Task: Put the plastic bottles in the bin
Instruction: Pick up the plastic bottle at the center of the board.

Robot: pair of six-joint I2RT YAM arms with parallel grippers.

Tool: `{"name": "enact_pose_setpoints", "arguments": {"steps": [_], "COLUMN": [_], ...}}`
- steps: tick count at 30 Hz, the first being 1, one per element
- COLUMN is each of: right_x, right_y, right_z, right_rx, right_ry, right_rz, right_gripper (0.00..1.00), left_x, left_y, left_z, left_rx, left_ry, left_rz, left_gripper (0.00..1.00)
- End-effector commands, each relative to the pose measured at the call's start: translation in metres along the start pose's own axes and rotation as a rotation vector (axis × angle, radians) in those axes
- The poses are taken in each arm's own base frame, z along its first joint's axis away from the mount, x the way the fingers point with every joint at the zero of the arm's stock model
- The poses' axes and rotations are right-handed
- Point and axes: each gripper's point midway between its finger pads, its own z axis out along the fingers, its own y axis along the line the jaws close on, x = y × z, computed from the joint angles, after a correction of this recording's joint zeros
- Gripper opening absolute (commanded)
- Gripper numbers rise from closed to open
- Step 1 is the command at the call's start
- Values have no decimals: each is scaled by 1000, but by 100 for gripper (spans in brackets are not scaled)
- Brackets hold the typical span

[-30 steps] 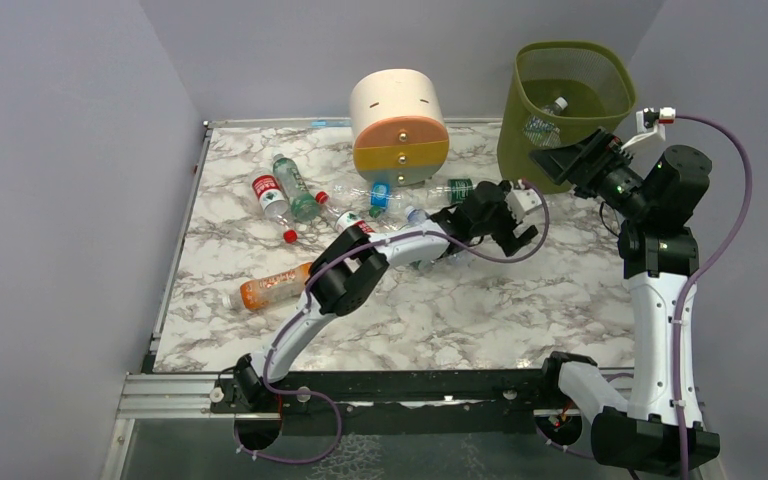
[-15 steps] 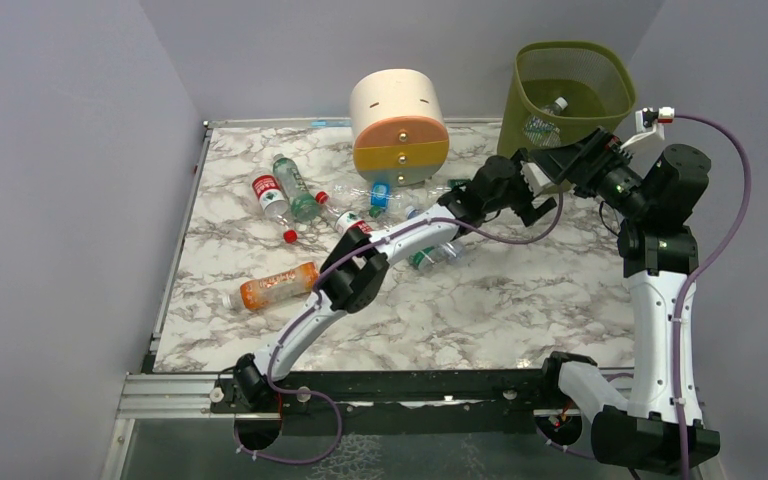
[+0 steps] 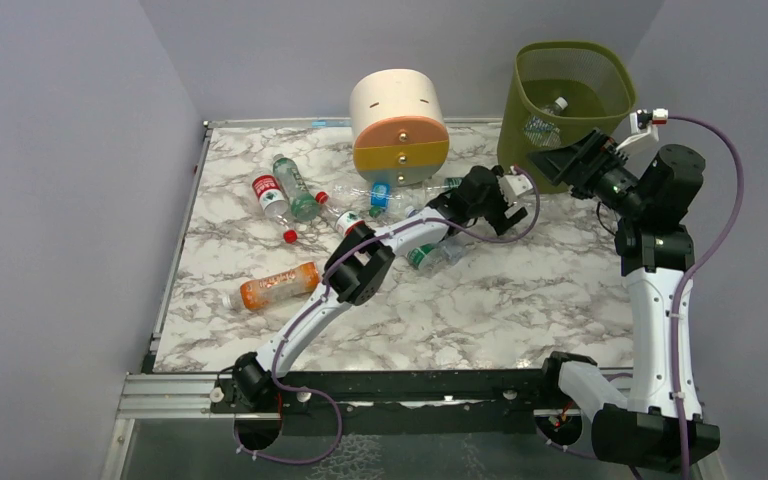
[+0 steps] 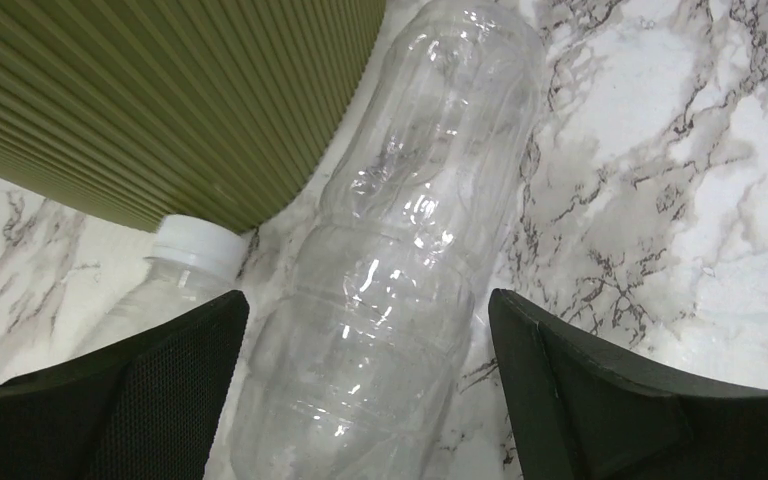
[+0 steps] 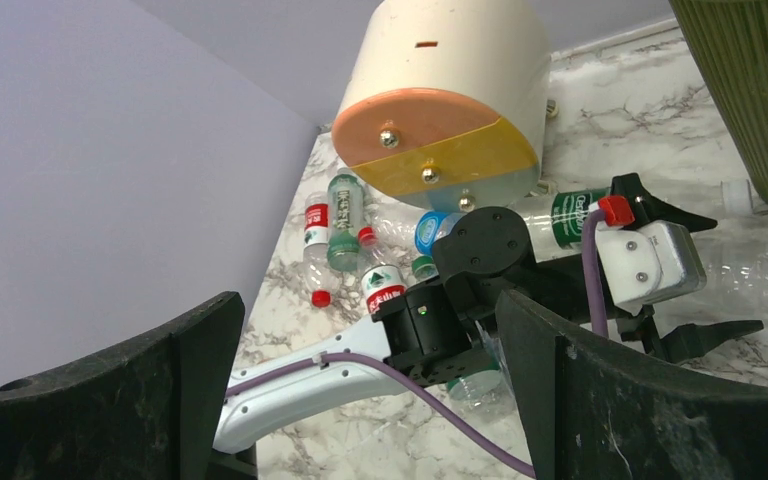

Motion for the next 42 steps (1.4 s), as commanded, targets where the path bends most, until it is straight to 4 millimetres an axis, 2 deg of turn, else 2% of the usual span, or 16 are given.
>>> {"name": "enact_pose_setpoints", "arguments": {"steps": [1, 6, 11, 16, 21, 25, 29, 36, 37, 42], "right_x": [1, 4, 7, 6, 6, 2, -6, -31, -34, -33], "right_y": [4, 5, 6, 9, 9, 13, 17, 22, 24, 21], "right_z": [1, -1, -3, -6, -9, -10, -8, -5, -5, -3], "right_rx": [-41, -45, -47, -45, -36, -36, -44, -19, -18, -6], "right_ry": [4, 6, 7, 4, 0, -7, -21, -66, -70, -57], "right_rz": [-21, -20, -18, -24, -26, -30, -22, -46, -50, -50], "right_gripper": [100, 100, 100, 100, 100, 100, 100, 100, 100, 100], "left_x": [-10, 4, 3, -6, -15, -15, -26, -39, -35, -40], "left_y": [-23, -46, -60, -61, -60, -60, -60, -70, -73, -70], "left_z": [-4, -13, -14, -22, -40, -64, -93, -149, -156, -191], "left_rx": [68, 68, 93, 95, 74, 43, 11, -20, -22, -69], "left_ry": [-29, 2, 14, 16, 8, 15, 10, -21, -11, -12], "left_rz": [-6, -8, -26, -31, -40, -52, -88, -173, -180, -184], "left_gripper": [95, 90, 73, 56, 54, 53, 51, 51, 51, 51]}}
